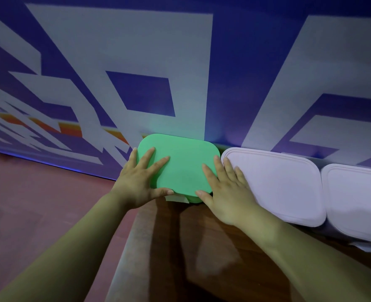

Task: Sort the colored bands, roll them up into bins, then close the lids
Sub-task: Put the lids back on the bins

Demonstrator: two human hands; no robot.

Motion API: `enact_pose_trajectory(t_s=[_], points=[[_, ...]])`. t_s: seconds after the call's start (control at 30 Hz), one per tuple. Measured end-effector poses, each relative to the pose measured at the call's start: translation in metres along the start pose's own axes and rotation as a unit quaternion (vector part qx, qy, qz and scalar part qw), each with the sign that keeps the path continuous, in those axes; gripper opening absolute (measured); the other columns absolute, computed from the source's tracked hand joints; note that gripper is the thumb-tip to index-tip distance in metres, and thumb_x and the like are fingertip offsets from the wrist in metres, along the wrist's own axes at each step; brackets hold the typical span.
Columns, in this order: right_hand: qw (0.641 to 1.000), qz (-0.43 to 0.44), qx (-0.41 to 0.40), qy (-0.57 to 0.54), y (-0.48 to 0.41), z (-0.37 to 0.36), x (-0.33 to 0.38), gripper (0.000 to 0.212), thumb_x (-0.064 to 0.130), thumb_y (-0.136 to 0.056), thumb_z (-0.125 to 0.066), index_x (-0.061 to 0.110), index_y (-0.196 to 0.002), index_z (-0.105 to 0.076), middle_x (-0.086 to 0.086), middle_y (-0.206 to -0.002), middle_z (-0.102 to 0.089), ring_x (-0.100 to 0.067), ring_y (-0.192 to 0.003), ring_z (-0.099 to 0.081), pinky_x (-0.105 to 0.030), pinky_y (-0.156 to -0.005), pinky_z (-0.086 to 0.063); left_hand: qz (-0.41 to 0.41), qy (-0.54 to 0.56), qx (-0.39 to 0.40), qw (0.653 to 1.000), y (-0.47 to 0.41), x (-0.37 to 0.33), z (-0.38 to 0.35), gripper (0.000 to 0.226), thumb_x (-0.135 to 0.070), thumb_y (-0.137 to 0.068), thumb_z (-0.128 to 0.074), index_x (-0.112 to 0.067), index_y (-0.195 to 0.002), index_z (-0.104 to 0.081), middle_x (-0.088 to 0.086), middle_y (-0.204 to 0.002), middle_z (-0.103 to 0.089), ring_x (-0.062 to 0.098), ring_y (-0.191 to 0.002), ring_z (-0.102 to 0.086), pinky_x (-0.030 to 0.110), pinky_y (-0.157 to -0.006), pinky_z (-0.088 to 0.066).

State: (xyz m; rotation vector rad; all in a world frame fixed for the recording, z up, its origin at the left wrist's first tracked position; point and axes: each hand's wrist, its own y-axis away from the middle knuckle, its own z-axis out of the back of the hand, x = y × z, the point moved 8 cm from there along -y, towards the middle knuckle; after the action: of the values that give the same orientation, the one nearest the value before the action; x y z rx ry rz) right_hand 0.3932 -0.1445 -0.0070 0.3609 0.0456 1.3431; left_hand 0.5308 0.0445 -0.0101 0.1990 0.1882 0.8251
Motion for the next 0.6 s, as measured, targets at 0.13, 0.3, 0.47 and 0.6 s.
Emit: enact_pose_trajectory(t_s=[0.13,0.3,0.47,0.6], points=[[1.0,-0.004,0.024,-0.001,-0.002,-0.003,-0.001,0.074,0.067,-0.096,-0.013,0.033,-0.153,0.016,-0.003,-0.16,0.03,-0.024,-0.146,0.031,-0.047,-0.121,0.011,-0.002,-0.008,-0.003,1.0,0.0,-0.001,0.0,0.101,-0.1,-0.063,-0.015,-0.053,-0.149,0.009,-0.001,-0.166,0.009,0.042,-0.148,0.017,0.061,-0.12,-0.006],[0.999,-0.005,0.03,-0.015,-0.003,-0.003,-0.002,0.074,0.068,-0.095,-0.015,0.034,-0.153,0.016,-0.002,-0.159,0.031,-0.023,-0.145,0.031,-0.046,-0.121,0.012,0.002,-0.02,-0.004,1.0,0.001,-0.005,0.003,0.097,-0.097,-0.069,-0.02,-0.052,-0.15,0.009,0.001,-0.166,0.01,0.04,-0.149,0.018,0.062,-0.12,0.002],[0.997,-0.007,-0.012,-0.069,0.013,0.016,-0.014,0.077,0.068,-0.094,-0.029,0.036,-0.155,0.005,0.001,-0.164,0.016,-0.023,-0.151,0.017,-0.045,-0.123,0.004,0.021,0.002,-0.017,1.0,0.013,-0.019,0.012,0.091,-0.087,-0.078,-0.033,-0.046,-0.153,0.0,0.007,-0.165,0.0,0.036,-0.151,0.007,0.058,-0.121,-0.002],[0.996,-0.042,-0.039,-0.07,0.052,0.031,-0.049,0.074,0.066,-0.093,-0.035,0.038,-0.155,-0.006,0.003,-0.165,0.012,-0.023,-0.152,0.008,-0.047,-0.123,-0.001,0.028,0.031,-0.024,0.999,0.03,-0.053,0.017,0.087,-0.079,-0.083,-0.04,-0.044,-0.154,-0.004,0.006,-0.165,-0.004,0.035,-0.151,0.001,0.054,-0.121,-0.007]])
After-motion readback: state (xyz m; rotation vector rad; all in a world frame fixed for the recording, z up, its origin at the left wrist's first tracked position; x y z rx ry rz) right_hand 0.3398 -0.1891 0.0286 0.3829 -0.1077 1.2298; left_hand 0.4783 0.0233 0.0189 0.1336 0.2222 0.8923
